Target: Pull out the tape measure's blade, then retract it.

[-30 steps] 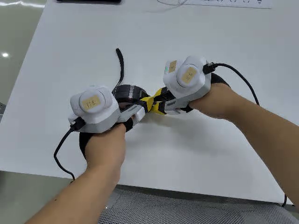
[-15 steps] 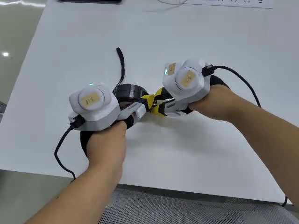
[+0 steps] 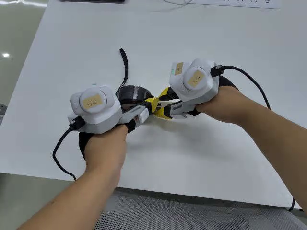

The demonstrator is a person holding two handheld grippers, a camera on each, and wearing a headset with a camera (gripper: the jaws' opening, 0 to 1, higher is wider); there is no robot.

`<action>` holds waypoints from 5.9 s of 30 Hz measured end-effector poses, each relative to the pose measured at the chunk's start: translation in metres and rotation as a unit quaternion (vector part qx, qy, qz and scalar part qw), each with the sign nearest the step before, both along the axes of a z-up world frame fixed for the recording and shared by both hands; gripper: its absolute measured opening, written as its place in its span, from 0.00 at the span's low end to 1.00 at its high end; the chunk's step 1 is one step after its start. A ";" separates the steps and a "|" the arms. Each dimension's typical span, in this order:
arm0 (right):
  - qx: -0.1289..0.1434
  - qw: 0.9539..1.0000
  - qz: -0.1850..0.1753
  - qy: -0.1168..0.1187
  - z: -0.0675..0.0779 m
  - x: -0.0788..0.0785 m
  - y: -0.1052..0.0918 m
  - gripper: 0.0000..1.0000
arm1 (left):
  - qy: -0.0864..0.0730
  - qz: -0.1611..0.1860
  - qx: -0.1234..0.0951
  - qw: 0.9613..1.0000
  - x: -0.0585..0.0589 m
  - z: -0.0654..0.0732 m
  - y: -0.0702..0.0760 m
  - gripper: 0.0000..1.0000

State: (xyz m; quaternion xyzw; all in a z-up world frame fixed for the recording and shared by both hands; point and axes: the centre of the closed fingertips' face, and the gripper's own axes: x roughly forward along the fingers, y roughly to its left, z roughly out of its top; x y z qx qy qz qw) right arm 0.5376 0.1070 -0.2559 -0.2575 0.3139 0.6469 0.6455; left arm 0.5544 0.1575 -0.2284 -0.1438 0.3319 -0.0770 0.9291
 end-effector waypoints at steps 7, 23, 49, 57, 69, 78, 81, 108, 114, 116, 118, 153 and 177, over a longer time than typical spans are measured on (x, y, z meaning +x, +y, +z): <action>0.000 1.000 -0.005 0.000 0.000 0.001 0.000 0.28 | -0.006 -0.010 0.006 1.000 0.002 0.003 -0.002 0.72; 0.032 0.999 -0.039 -0.003 0.017 0.004 -0.011 0.30 | -0.031 -0.054 0.032 0.998 -0.004 0.016 0.009 0.72; 0.077 0.988 -0.132 -0.018 0.046 -0.003 -0.060 0.53 | -0.058 -0.177 0.057 0.981 -0.042 0.036 0.024 0.87; 0.083 0.985 -0.151 -0.029 0.056 -0.006 -0.073 0.61 | -0.055 -0.199 0.048 0.977 -0.052 0.038 0.025 0.93; 0.098 0.977 -0.185 -0.050 0.076 -0.004 -0.093 0.69 | -0.052 -0.220 0.069 0.972 -0.066 0.043 0.034 0.99; 0.100 0.970 -0.214 -0.057 0.085 -0.008 -0.113 0.76 | -0.050 -0.248 0.094 0.963 -0.077 0.047 0.039 0.99; 0.098 0.969 -0.221 -0.055 0.085 -0.012 -0.119 0.79 | -0.051 -0.253 0.099 0.961 -0.079 0.050 0.043 0.99; 0.097 0.954 -0.279 -0.061 0.090 -0.036 -0.168 0.98 | -0.036 -0.281 0.125 0.951 -0.099 0.054 0.064 0.99; 0.095 0.950 -0.290 -0.059 0.089 -0.041 -0.178 0.99 | -0.035 -0.282 0.129 0.950 -0.103 0.054 0.069 0.99; 0.094 0.949 -0.294 -0.059 0.089 -0.042 -0.181 0.99 | -0.035 -0.281 0.131 0.950 -0.104 0.054 0.071 0.99; 0.094 0.948 -0.297 -0.059 0.088 -0.043 -0.185 0.99 | -0.034 -0.281 0.132 0.950 -0.105 0.054 0.073 0.99; 0.077 0.958 -0.276 -0.012 0.072 -0.077 -0.205 0.99 | -0.036 -0.334 0.131 0.933 -0.104 0.055 0.065 0.99; 0.080 0.955 -0.285 -0.005 0.071 -0.081 -0.206 0.99 | -0.042 -0.338 0.122 0.932 -0.108 0.058 0.061 0.99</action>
